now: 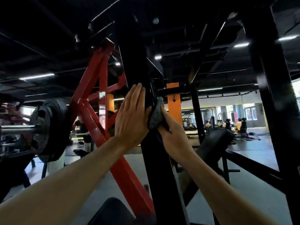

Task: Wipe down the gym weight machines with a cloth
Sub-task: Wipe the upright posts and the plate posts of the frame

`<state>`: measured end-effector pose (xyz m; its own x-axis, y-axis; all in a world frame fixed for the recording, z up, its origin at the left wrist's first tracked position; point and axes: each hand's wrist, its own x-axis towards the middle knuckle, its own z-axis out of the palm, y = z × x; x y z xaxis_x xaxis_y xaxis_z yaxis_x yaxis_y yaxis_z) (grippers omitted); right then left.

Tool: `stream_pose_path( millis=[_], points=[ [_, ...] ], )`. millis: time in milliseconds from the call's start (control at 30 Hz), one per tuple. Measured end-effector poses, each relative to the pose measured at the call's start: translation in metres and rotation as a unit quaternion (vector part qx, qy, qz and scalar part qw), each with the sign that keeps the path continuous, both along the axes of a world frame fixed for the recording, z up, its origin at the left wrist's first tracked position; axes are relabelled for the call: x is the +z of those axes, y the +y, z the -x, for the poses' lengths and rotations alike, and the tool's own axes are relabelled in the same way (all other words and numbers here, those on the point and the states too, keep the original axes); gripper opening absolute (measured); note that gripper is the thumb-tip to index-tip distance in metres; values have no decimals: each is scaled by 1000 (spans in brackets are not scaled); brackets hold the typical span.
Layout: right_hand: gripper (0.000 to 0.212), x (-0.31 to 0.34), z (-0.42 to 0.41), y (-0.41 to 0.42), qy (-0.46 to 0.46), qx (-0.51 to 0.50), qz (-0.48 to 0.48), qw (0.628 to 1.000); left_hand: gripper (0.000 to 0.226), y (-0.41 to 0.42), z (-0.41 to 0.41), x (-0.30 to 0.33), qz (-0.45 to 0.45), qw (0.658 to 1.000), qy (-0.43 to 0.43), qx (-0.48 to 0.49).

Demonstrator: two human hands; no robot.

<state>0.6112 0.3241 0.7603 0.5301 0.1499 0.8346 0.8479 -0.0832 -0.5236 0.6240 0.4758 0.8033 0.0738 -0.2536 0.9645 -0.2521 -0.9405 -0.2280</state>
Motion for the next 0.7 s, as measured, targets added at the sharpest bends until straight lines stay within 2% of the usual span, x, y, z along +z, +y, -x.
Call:
stream_pose_path(
  millis=[100,333,567,633,700],
  points=[
    [65,48,-4,7,-3,-11,11,1000,60,2,-1,44,3,1000,-17,-10],
    [66,162,-5,25,-18,-2,4,1000,29,20,1,145,-7,996,-83,-12],
    [57,258,-12,49,6,-16,-5,1000,51,34,18,233,0,999,-31,41],
    [53,284,-10,51,19,5,-5,1000,54,37,23,254,-14,996,-26,80],
    [44,309,-9,54,34,18,-13,999,56,40,25,265,-55,988,16,143]
  ],
)
